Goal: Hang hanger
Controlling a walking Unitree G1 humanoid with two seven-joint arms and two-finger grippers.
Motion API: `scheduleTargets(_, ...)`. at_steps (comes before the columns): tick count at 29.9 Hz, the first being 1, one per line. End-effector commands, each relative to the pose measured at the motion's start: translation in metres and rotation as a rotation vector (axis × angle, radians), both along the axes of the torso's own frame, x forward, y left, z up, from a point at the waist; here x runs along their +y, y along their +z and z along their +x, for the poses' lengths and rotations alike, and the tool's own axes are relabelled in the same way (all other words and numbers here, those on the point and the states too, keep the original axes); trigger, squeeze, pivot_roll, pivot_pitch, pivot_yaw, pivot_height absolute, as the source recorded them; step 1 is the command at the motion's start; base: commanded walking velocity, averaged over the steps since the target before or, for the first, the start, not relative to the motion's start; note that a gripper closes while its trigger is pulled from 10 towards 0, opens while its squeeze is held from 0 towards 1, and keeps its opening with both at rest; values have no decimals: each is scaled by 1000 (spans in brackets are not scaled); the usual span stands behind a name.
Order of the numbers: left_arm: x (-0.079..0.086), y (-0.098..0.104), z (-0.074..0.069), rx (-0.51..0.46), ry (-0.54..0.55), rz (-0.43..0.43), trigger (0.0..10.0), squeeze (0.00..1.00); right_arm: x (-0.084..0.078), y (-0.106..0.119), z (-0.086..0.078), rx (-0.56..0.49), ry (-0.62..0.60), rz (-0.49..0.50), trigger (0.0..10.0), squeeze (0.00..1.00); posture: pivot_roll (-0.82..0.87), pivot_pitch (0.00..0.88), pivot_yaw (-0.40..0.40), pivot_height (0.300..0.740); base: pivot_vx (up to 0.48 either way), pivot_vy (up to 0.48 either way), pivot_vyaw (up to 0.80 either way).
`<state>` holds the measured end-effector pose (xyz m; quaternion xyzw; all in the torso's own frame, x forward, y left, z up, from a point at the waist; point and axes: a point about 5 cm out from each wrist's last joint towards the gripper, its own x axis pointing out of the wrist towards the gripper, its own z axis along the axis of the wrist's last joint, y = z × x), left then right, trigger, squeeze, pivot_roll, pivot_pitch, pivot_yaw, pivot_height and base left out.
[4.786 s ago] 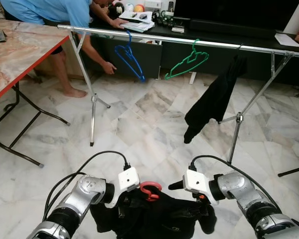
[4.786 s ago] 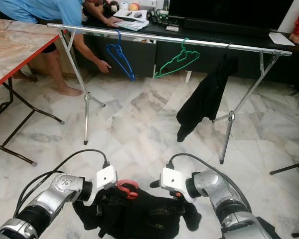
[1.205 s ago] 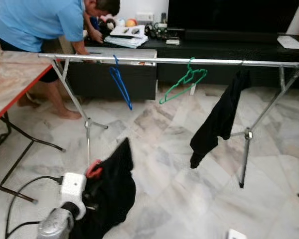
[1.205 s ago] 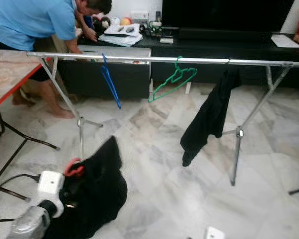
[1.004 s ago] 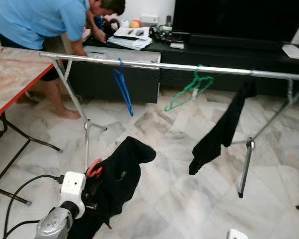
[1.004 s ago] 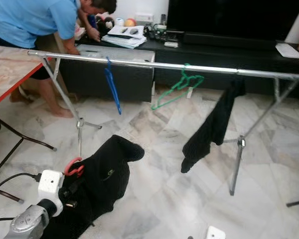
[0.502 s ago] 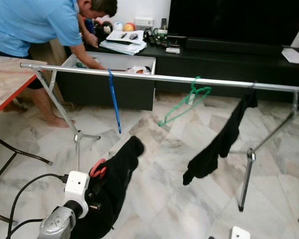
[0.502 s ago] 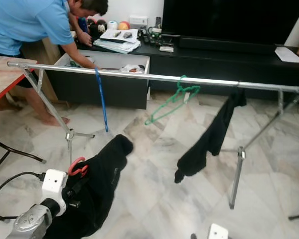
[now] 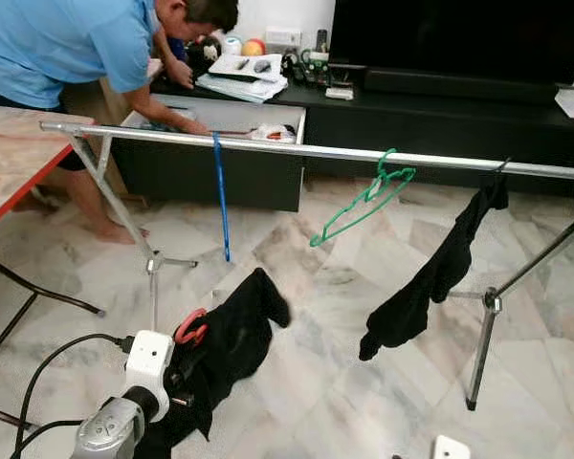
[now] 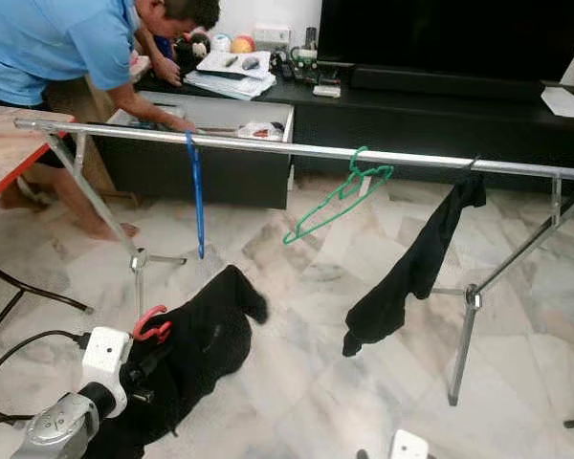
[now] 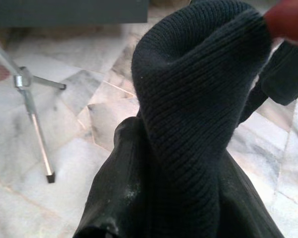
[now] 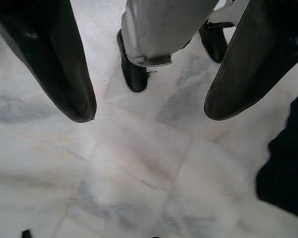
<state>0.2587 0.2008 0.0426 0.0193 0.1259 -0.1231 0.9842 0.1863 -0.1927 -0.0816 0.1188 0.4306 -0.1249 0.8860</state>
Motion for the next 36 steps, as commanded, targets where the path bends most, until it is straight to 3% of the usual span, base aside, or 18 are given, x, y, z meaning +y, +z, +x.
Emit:
scheduleTargets(1,2,5,1,-29,0,25,10000,0,-4,-2,-5,23,-1,-7,10000,0,-57,122,17,740,0,-311,0)
scheduleTargets(17,-5,7,5,-30,-45,45,10000,0,-4,-2,-5,26,15,-11,10000,0,-60,112,17,740,0,-79,0)
scheduleTargets(26,-30,29,32,-102,-180,100,10000,0,-4,-1,-3,26,22,-13,10000,0,-55,120,12,740,0,0,0)
scheduleTargets(30,-38,37,48,-124,-183,78,10000,0,-4,-1,-3,23,22,-14,10000,0,-63,118,13,740,0,0,0)
scheduleTargets(36,-42,40,55,-134,-165,72,10000,0,-4,-1,-2,21,15,-15,10000,0,-70,120,12,740,0,0,0)
